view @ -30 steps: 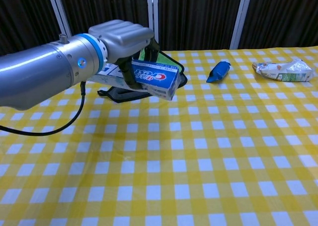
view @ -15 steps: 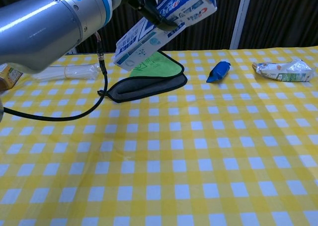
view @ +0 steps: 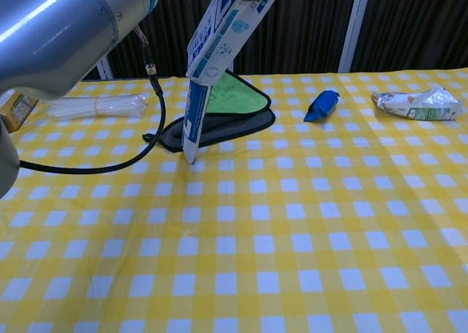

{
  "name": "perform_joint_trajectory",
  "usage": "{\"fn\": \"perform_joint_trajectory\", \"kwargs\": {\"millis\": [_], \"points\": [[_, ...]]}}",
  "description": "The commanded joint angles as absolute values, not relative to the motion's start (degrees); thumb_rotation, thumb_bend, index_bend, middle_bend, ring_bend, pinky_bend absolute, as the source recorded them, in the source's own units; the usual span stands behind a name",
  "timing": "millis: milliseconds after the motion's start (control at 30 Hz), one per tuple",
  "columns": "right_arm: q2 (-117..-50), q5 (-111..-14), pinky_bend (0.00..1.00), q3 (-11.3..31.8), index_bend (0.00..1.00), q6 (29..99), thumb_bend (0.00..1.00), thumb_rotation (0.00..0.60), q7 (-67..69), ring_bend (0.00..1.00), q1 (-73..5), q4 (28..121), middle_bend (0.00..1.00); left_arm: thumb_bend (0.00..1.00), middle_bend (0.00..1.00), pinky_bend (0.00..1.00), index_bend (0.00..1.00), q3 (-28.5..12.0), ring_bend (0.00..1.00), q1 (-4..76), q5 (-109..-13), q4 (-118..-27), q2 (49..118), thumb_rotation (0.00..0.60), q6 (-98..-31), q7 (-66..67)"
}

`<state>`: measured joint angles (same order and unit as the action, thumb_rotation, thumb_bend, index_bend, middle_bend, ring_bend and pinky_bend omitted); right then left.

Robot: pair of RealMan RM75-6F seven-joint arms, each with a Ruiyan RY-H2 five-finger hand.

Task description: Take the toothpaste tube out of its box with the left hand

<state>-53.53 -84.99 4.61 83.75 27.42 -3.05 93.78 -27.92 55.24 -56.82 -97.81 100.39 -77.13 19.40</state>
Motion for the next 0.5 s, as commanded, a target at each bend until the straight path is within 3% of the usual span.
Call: {"fn": "perform_joint_trajectory", "kwargs": {"millis": [33,333,500], "points": [[-53.5,-85.0,0.00,4.6,0.00,83.8,0.08,0.600,27.5,0.00,-3.1,93.8,0.00,0.45,0.36,0.42,0.55,-29.0,0.39,55.3,-57.7,-99.8,98.8,0.600,-77.0,20.1],[-53.5,-85.5,0.00,4.4,0.00,83.9,0.08,0.600,27.0,0.00,-3.0,94.1,0.00,0.45,0.36,0.42,0.55,-33.1,0.39,54.9,-59.4,-107.9,92.4,0.600,-77.0,21.2],[-53.6,-85.8,0.00,4.3,0.00,83.9,0.08,0.600,26.5,0.00,-3.1,94.4,0.00,0.45,0.36,0.42,0.55,-33.3,0.39,53.7,-58.9,-110.4,89.3,0.600,-77.2,22.5]]}}
